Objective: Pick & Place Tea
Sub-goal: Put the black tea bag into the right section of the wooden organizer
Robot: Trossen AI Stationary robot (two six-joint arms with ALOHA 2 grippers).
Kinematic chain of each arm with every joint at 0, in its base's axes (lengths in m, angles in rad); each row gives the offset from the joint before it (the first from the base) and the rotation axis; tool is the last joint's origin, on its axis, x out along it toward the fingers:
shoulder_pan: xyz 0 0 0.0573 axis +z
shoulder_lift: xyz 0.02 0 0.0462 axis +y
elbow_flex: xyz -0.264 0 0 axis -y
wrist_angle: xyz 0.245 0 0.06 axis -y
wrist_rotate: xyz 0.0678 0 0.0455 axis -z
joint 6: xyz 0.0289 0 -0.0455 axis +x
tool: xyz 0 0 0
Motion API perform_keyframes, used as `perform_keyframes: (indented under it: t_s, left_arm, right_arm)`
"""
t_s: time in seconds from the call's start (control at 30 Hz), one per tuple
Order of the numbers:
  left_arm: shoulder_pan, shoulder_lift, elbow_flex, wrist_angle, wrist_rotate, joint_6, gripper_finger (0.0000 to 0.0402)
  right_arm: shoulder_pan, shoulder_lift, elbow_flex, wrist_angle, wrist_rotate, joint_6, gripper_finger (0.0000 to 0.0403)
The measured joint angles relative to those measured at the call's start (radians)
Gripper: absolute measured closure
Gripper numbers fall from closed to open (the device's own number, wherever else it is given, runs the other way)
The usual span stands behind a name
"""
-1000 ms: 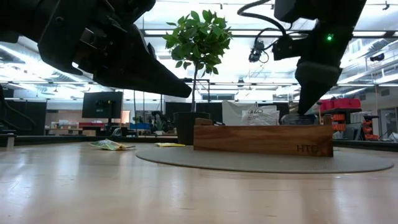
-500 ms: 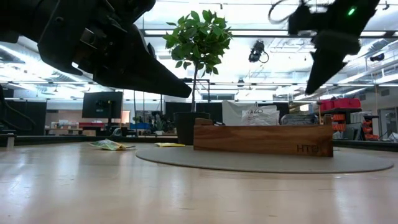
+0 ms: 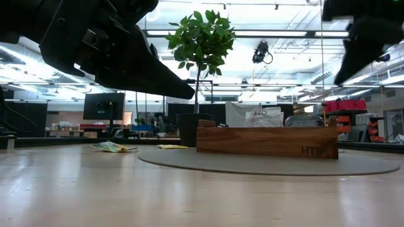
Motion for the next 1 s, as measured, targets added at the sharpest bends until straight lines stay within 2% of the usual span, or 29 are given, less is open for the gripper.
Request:
perform_keyframes:
  t_s: [0.13,0.3,0.4,0.57,0.8,1.0]
  left_arm:
    - [0.0,0.0,0.0,0.0,0.0,0.0,0.0291]
    - [0.003,0.0,0.0,0.0,0.0,0.0,0.0291]
    - [0.006,0.0,0.0,0.002,0.0,0.0,0.0291]
    - [0.011,0.0,0.0,0.012,0.0,0.0,0.0291]
    - [0.011,0.0,0.0,0.021,0.0,-0.005,0.0291]
    - [0.011,0.0,0.0,0.027,0.0,-0.027,0.0291]
  right_arm:
    - [-0.014,-0.017,-0.09,-0.03,-0.022,0.157,0.0257]
    - [-0.029,-0.033,-0.221,0.093,-0.043,0.177,0.0256]
    - [-0.066,-0.048,-0.283,0.171,-0.062,0.234,0.0256]
    - [-0.162,-0.111,-0.329,0.182,-0.054,0.346,0.0256]
    - [-0.368,-0.224,-0.336,0.21,-0.119,0.247,0.0256]
    - [-0.594,-0.257,-0.336,0.269,-0.24,0.047,0.0256]
